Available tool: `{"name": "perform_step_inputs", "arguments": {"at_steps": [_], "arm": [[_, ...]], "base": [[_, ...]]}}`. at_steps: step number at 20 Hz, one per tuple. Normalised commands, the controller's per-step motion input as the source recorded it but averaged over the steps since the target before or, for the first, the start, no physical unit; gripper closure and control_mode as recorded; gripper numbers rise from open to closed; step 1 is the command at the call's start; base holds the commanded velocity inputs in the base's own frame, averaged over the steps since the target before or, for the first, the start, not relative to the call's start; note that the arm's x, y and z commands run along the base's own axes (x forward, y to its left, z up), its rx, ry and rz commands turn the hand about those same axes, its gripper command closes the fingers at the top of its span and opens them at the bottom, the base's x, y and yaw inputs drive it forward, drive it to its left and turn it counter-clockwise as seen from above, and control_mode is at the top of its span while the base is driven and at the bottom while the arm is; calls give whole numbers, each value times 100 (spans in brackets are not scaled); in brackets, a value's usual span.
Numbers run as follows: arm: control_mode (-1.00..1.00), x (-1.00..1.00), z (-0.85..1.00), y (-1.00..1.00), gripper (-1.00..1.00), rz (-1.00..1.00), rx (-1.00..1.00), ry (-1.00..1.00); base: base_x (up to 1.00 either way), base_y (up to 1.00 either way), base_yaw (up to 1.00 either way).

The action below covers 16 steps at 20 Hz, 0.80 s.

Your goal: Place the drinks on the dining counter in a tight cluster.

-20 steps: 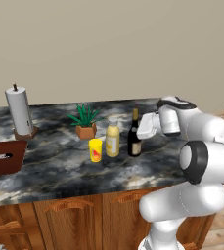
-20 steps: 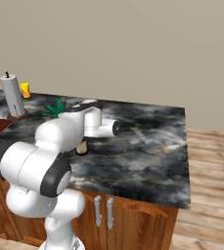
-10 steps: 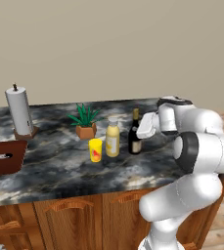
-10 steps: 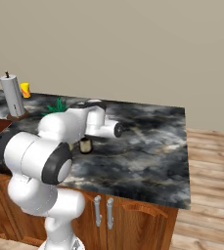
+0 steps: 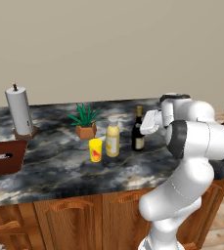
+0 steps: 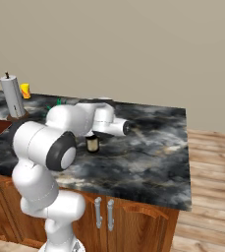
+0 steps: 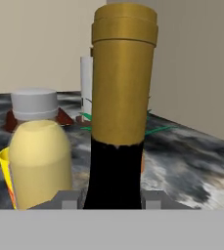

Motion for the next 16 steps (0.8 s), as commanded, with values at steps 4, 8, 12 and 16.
{"name": "perform_step_inputs", "arguments": {"at_steps": [4, 8, 12, 16], "arm": [[-100, 3, -7, -9, 100, 0, 0, 0], [-100, 0, -27, 0, 100, 0, 0, 0], [-100, 0, -43, 0, 100, 0, 0, 0], [-100, 3, -31, 6, 100, 0, 0, 0]], "base": [[0, 0, 0], [0, 0, 0], [0, 0, 0], [0, 0, 0]]}}
